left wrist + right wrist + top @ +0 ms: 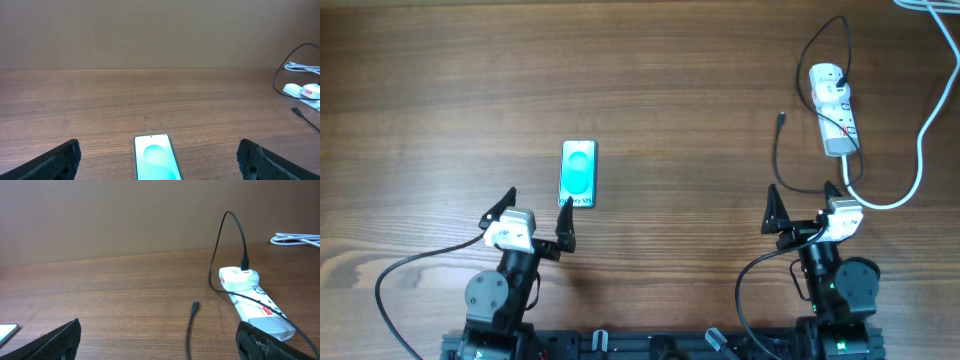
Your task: Plug charger to phone and switch on socket
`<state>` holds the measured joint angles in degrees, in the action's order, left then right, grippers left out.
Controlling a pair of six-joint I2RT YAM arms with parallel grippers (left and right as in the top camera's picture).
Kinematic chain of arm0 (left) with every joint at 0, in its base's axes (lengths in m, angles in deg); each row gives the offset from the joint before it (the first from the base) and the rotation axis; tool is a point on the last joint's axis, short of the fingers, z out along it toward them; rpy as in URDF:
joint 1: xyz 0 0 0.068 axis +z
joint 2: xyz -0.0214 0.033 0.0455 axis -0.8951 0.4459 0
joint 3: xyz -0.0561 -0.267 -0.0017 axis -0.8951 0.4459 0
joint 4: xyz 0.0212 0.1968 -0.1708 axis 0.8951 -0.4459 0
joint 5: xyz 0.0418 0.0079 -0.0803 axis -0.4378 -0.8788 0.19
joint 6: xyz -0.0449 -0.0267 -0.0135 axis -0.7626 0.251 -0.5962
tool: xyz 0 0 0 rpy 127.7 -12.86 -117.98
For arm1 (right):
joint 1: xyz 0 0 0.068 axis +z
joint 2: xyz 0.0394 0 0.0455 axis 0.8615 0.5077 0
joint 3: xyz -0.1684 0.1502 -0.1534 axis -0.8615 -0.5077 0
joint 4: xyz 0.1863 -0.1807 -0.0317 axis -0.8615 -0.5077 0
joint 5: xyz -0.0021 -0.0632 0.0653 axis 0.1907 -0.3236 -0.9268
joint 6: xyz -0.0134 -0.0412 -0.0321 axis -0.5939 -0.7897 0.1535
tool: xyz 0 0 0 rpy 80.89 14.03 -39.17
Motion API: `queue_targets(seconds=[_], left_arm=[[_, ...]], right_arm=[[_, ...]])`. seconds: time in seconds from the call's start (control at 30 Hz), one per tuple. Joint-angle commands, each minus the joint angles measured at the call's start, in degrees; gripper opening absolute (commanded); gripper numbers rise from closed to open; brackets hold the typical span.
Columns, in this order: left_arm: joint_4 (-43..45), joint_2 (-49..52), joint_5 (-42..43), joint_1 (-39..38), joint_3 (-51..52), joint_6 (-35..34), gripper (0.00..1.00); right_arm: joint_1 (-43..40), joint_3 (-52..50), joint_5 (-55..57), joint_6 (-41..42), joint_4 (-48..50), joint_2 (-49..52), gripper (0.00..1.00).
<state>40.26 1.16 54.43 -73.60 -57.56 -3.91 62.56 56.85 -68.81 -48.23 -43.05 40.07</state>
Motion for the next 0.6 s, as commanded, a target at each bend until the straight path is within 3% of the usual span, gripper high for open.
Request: queue_targets(seconds=[0.0, 0.57], left_arm=[[0.0, -0.4, -0.3, 0.3, 0.5, 1.1, 1.00], [0.0, 0.0, -0.2, 0.3, 0.5, 1.0, 1.00]], right_arm=[[0.1, -0.1, -0.5, 0.4, 0.1, 0.2, 1.00], [0.1, -0.1, -0.5, 0.4, 0.1, 0.2, 0.99]])
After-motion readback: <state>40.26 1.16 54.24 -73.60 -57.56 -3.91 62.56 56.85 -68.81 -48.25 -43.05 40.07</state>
